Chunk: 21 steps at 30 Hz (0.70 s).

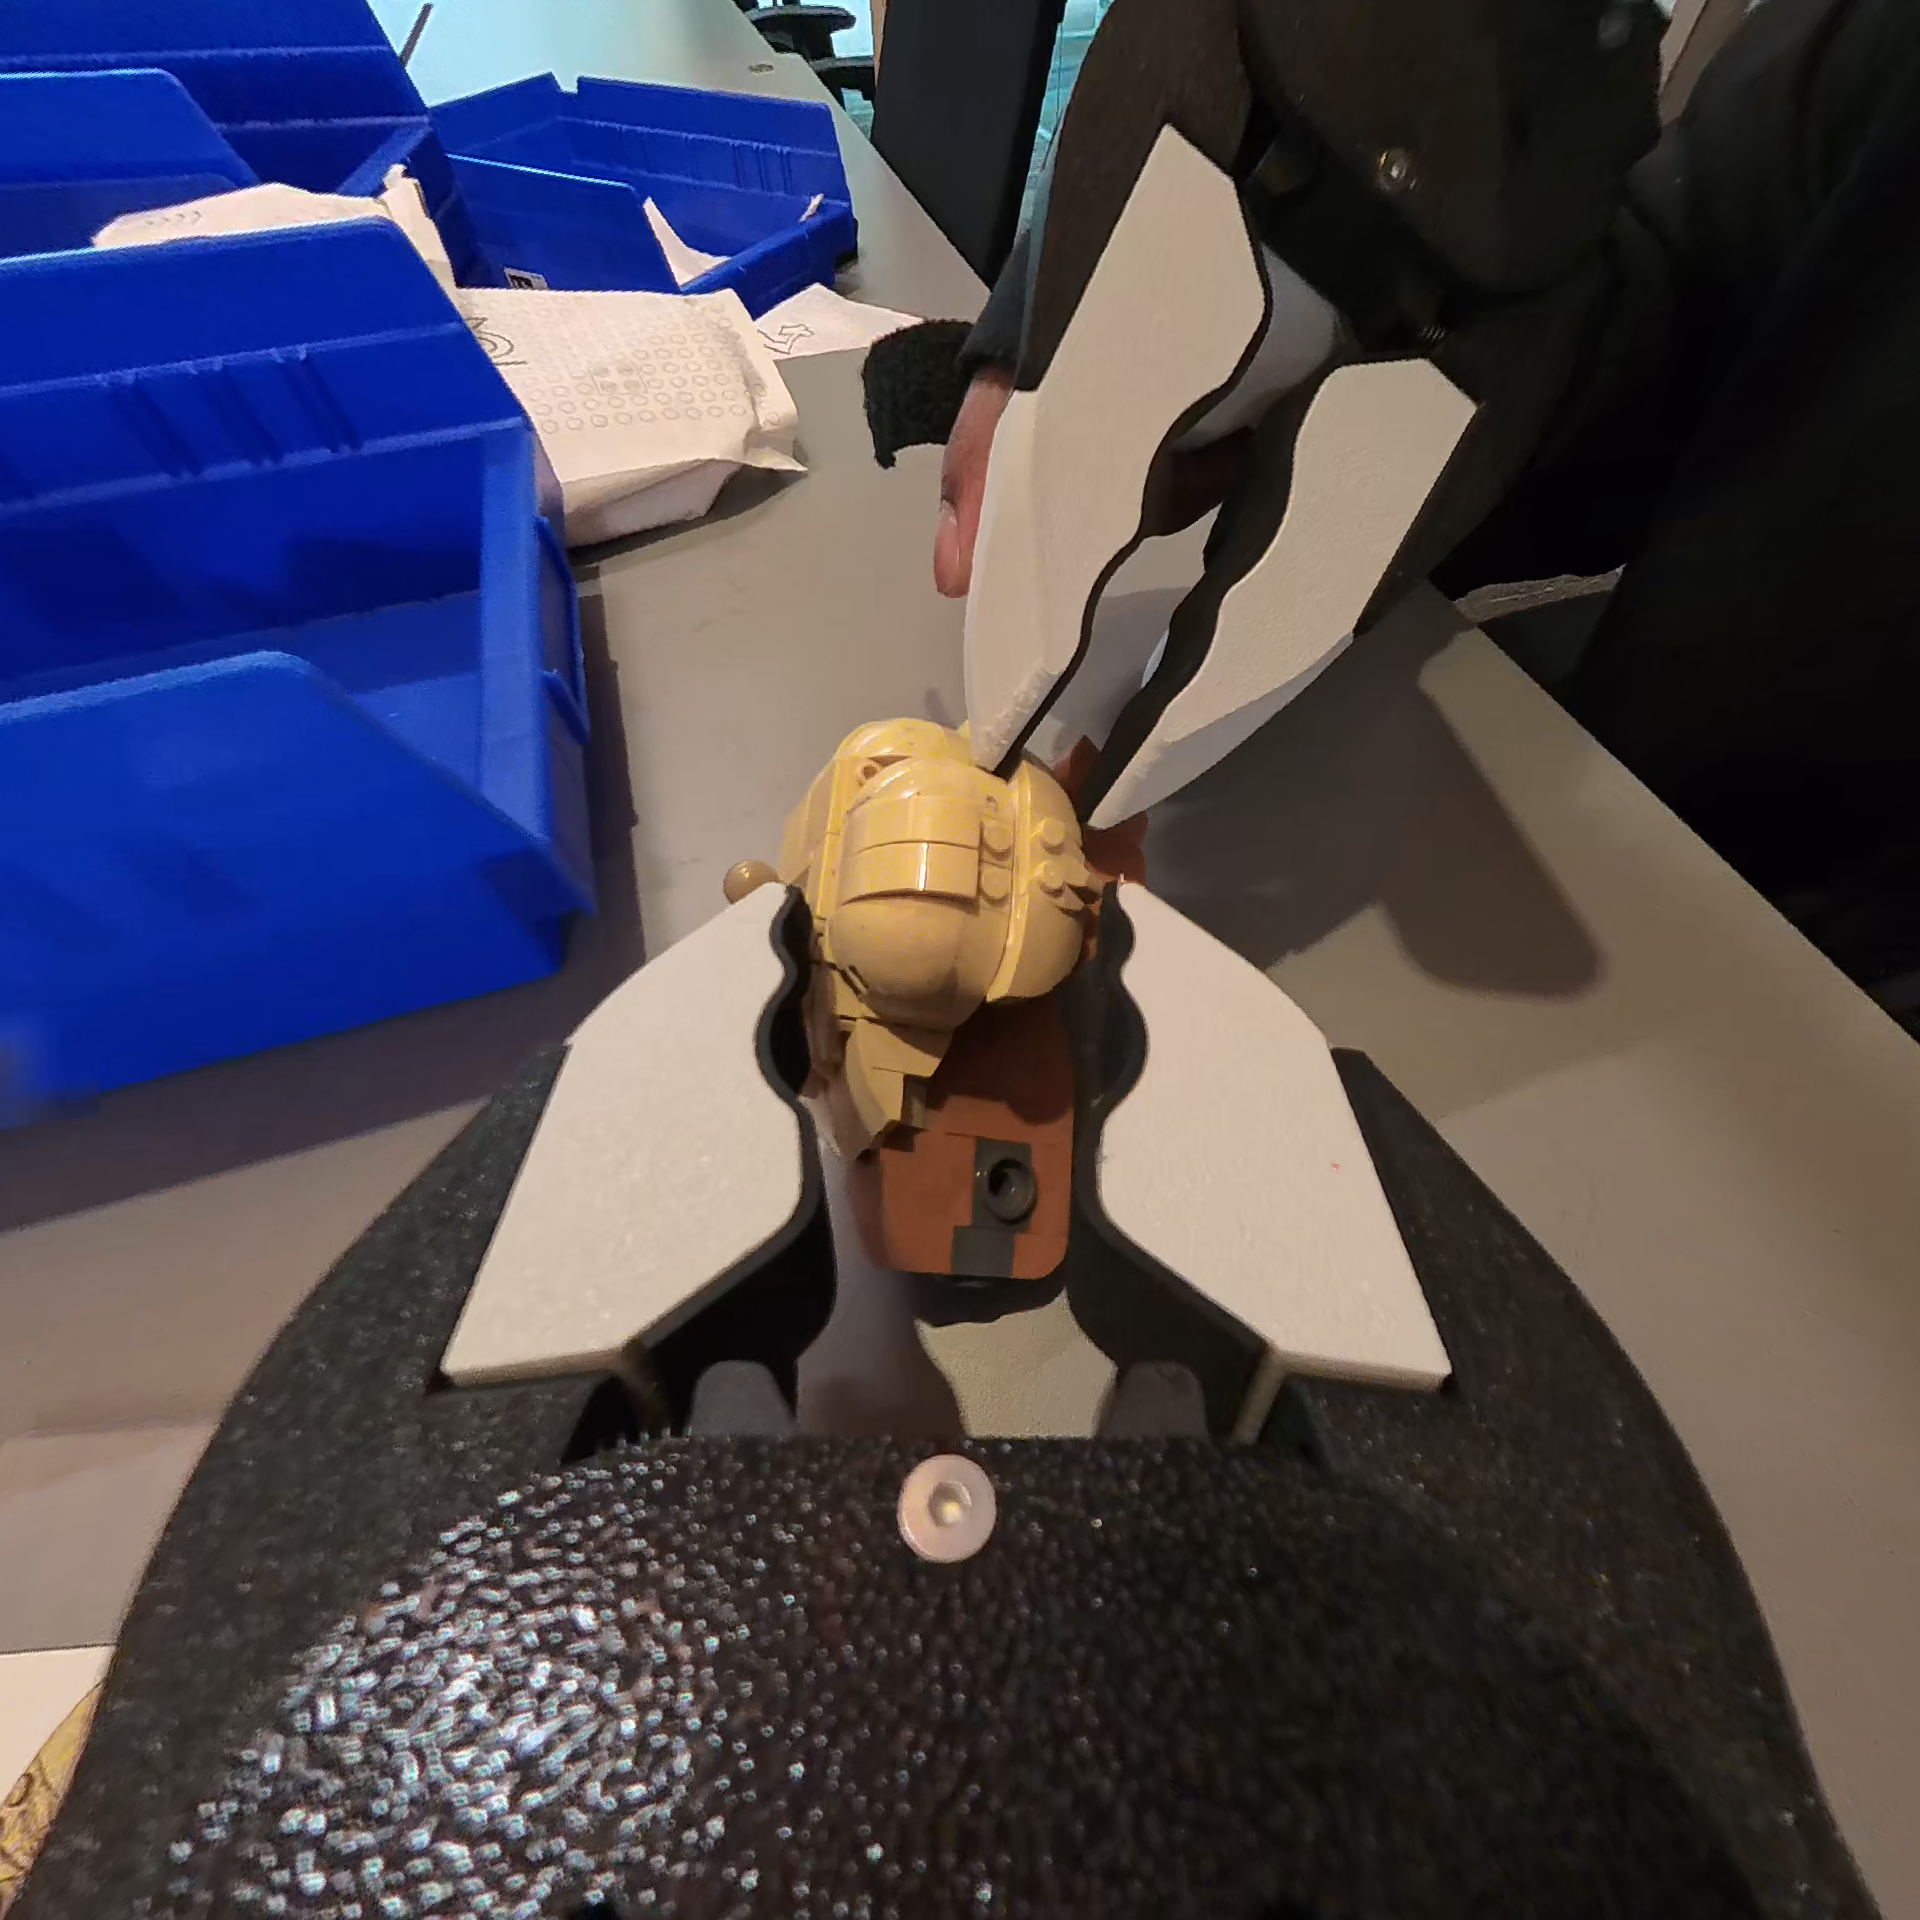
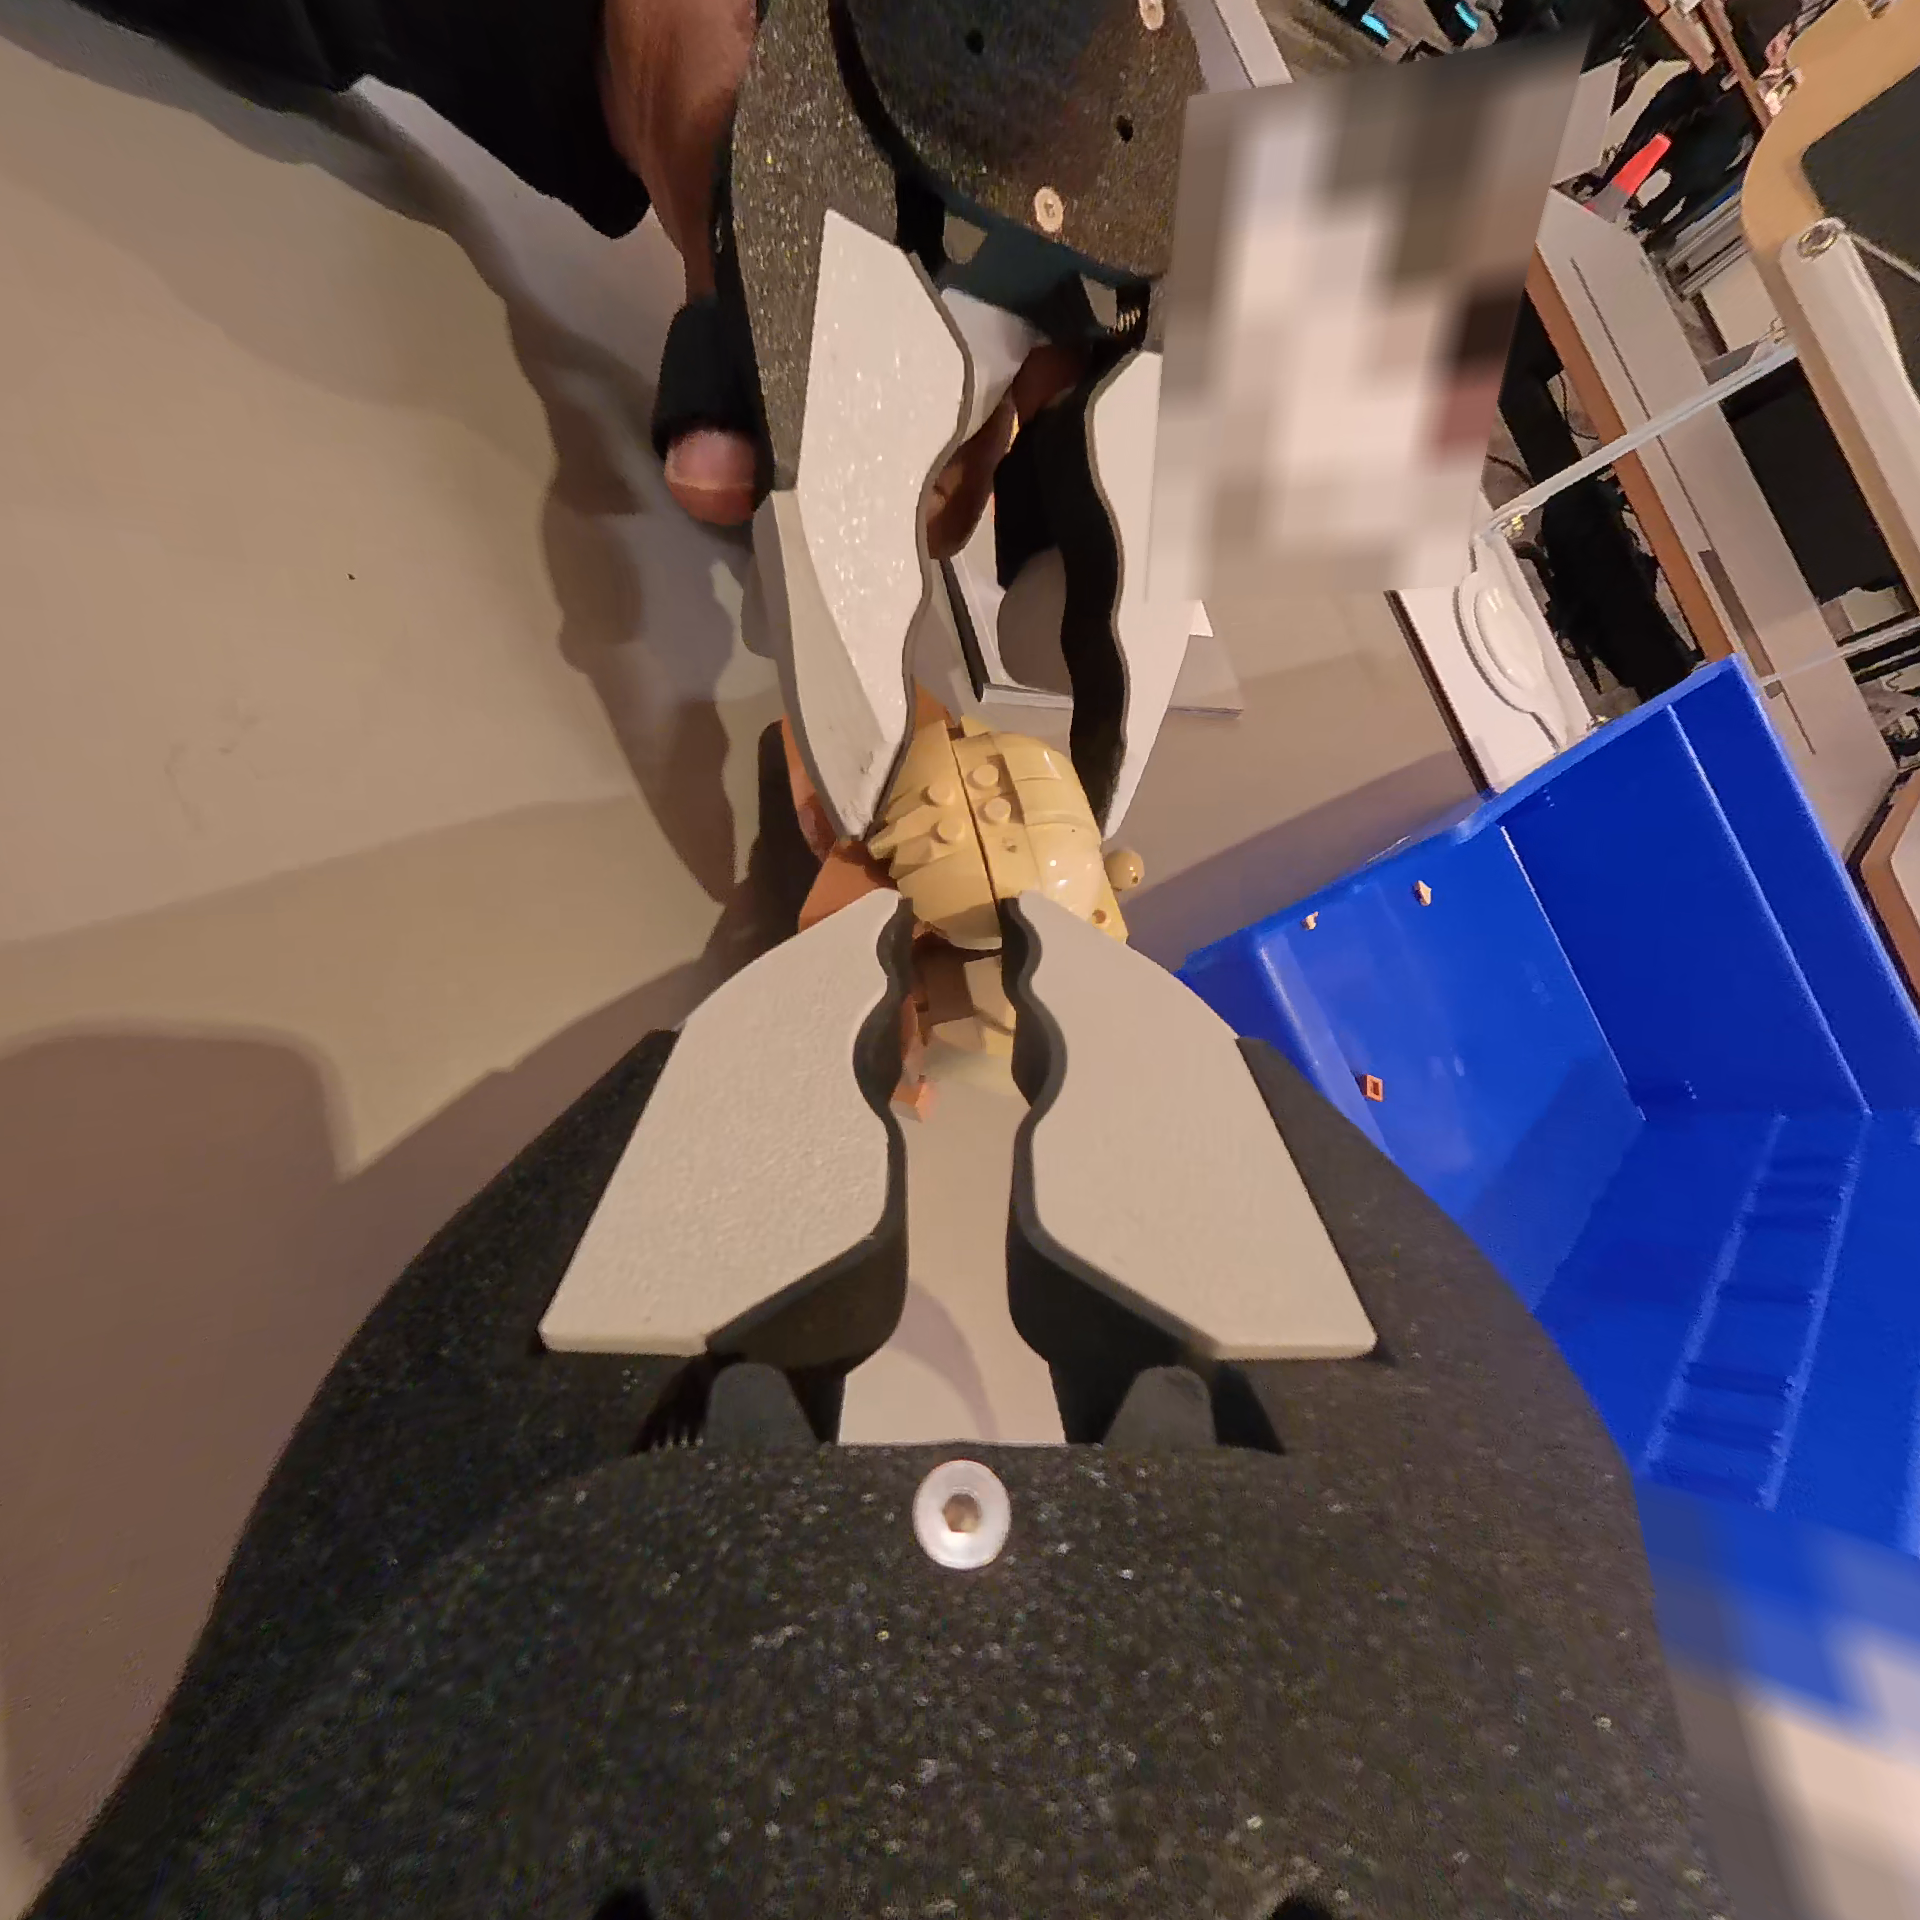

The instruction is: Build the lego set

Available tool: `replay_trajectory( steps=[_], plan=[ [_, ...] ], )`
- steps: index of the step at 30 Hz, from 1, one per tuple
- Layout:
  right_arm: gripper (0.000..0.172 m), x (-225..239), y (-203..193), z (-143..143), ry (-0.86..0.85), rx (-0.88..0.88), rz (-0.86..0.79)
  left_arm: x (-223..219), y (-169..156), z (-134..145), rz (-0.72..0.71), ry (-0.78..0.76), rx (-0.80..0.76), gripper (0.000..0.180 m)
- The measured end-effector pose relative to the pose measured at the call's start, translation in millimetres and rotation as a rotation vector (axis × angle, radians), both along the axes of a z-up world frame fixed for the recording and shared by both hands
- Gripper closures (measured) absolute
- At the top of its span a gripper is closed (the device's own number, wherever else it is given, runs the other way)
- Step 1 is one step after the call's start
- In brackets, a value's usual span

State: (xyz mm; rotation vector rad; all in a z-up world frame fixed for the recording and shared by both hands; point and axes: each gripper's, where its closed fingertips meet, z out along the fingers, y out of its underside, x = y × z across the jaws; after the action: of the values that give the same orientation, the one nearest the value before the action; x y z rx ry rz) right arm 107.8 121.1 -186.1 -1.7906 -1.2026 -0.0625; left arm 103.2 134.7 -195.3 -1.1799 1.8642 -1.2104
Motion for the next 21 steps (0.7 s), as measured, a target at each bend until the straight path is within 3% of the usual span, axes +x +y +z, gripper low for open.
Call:
replay_trajectory(
  steps=[21],
  plan=[
    [0.158, -5.0, -1.6, 1.7, -0.018, -0.038, -0.035, 2.7, -1.9, -2.6, 0.013, -0.002, 0.021, 0.124]
  ],
)
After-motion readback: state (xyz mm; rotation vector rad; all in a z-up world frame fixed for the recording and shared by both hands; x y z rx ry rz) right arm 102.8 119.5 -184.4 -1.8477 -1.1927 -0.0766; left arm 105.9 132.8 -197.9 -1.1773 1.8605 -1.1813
